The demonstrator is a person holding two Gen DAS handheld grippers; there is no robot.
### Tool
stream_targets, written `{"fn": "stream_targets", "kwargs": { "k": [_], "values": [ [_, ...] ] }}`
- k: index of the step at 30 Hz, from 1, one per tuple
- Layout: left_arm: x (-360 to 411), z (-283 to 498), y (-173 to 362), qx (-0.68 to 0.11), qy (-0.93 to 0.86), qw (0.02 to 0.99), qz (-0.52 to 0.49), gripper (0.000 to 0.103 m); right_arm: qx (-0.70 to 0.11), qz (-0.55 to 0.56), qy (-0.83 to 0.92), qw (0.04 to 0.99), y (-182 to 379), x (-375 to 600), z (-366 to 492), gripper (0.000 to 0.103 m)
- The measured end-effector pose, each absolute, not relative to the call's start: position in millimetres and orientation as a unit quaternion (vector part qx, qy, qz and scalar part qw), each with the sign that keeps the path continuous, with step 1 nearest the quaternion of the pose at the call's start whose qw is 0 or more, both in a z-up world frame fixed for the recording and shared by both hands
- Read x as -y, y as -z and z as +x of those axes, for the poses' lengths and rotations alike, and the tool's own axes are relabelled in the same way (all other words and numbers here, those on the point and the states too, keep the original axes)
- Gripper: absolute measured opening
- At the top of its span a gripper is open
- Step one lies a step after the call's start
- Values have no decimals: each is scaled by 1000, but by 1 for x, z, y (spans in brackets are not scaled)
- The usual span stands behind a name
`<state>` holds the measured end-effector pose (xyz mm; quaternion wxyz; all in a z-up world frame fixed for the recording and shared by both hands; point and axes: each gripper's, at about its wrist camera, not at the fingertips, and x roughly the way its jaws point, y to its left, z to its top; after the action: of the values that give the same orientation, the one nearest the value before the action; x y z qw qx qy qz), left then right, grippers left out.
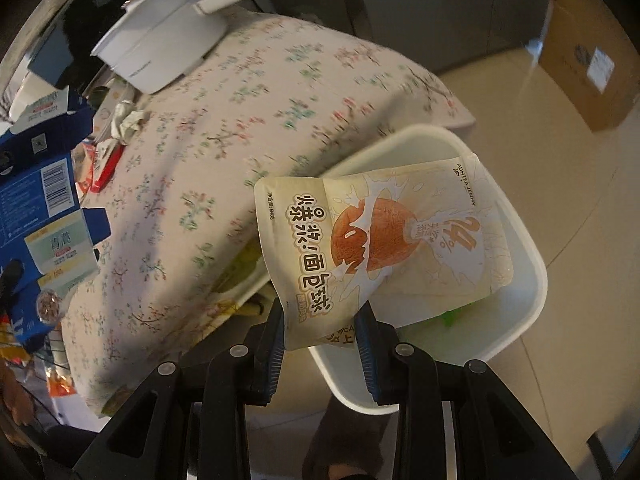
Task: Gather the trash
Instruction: 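Carry the cream snack bag and blue carton over the white bin with both grippers, then open both grippers to drop the snack bag and blue carton into the bin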
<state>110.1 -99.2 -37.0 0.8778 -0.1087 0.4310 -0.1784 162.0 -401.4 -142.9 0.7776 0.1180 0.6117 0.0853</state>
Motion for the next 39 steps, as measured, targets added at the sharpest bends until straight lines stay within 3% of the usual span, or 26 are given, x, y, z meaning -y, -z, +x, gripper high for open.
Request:
{"fn": "stream_targets", "kwargs": {
  "k": [4,8,11,16,36,37,38,39],
  "values": [
    [129,114,44,-441,195,871,-97,1,-618,131,-87,771,150,410,162,38],
    [157,121,48,-448,210,864,-89,1,-621,135,-78,768,155,422,162,49],
    [182,123,49,-444,225,864,-74,1,-609,136,-66,779,145,437,157,59],
    [221,127,55,-441,253,859,-55,1,-582,123,-45,803,122,461,143,66],
    [281,153,108,-453,290,842,-42,2,-566,139,6,812,117,520,125,69],
    [281,154,110,-453,287,843,-43,3,-566,139,7,812,117,519,126,69],
    [279,155,110,-454,284,843,-45,11,-566,139,9,812,117,519,126,70],
    [276,155,110,-453,282,845,-47,26,-566,137,12,813,116,518,127,70]
  ]
}}
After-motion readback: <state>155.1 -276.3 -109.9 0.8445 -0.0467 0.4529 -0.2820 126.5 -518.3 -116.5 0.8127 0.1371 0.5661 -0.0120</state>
